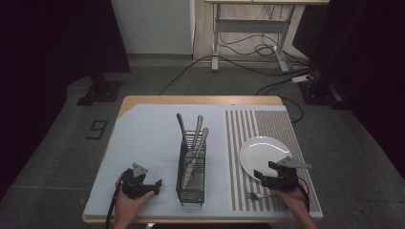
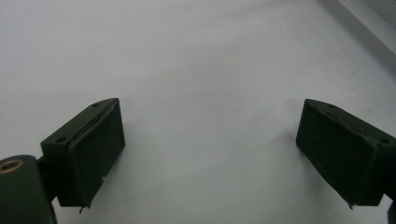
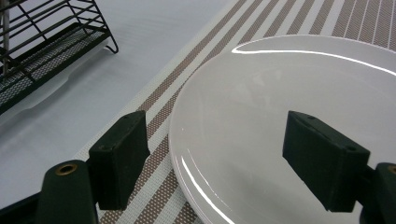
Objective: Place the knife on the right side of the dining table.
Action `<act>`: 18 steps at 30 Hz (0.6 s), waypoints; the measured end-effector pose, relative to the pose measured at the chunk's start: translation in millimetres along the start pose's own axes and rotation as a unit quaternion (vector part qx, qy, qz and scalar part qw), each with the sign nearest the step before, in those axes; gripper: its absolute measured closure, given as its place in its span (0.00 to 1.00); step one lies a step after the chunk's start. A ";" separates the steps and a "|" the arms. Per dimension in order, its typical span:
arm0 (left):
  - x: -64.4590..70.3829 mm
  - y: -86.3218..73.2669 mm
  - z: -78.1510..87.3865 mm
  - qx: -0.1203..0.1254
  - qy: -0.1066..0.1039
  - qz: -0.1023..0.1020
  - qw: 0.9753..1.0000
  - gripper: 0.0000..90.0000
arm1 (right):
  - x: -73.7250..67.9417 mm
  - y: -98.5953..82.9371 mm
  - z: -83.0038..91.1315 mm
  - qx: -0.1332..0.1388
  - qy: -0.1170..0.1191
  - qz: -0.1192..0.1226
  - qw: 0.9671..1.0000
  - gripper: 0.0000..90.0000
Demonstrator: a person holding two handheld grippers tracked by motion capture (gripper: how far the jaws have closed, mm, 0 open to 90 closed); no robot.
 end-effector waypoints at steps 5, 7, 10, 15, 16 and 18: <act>2.3 -1.3 1.3 -0.002 -0.013 -0.013 1.000 0.08 | -4.4 3.6 -0.9 0.001 -0.002 -0.002 1.000 0.24; 2.1 -1.4 1.3 -0.002 -0.015 -0.012 1.000 0.08 | -7.4 6.7 -0.6 0.004 -0.001 -0.003 1.000 0.23; 2.3 -1.5 1.2 -0.002 -0.014 -0.013 1.000 0.08 | -10.9 11.4 -0.9 0.009 0.005 -0.005 1.000 0.23; 2.1 -1.3 0.9 -0.004 -0.015 -0.012 1.000 0.08 | -21.6 28.4 -7.6 0.023 0.021 -0.002 1.000 0.22; 2.1 -1.2 0.8 -0.004 -0.015 -0.011 1.000 0.08 | -24.9 32.2 -9.2 0.026 0.025 -0.001 0.999 0.22; 2.1 -1.2 0.6 -0.005 -0.015 -0.012 1.000 0.07 | -35.2 42.7 -13.3 0.032 0.036 0.009 0.999 0.22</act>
Point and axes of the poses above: each handheld gripper's, and its own axes: z roughly backward along the jaws, y roughly out of its top, x roughly to its right, the point moved 2 cm from there along -z, roughly forward along the jaws, and after that the axes turned 1 degree about -y, right-handed, at the moved point
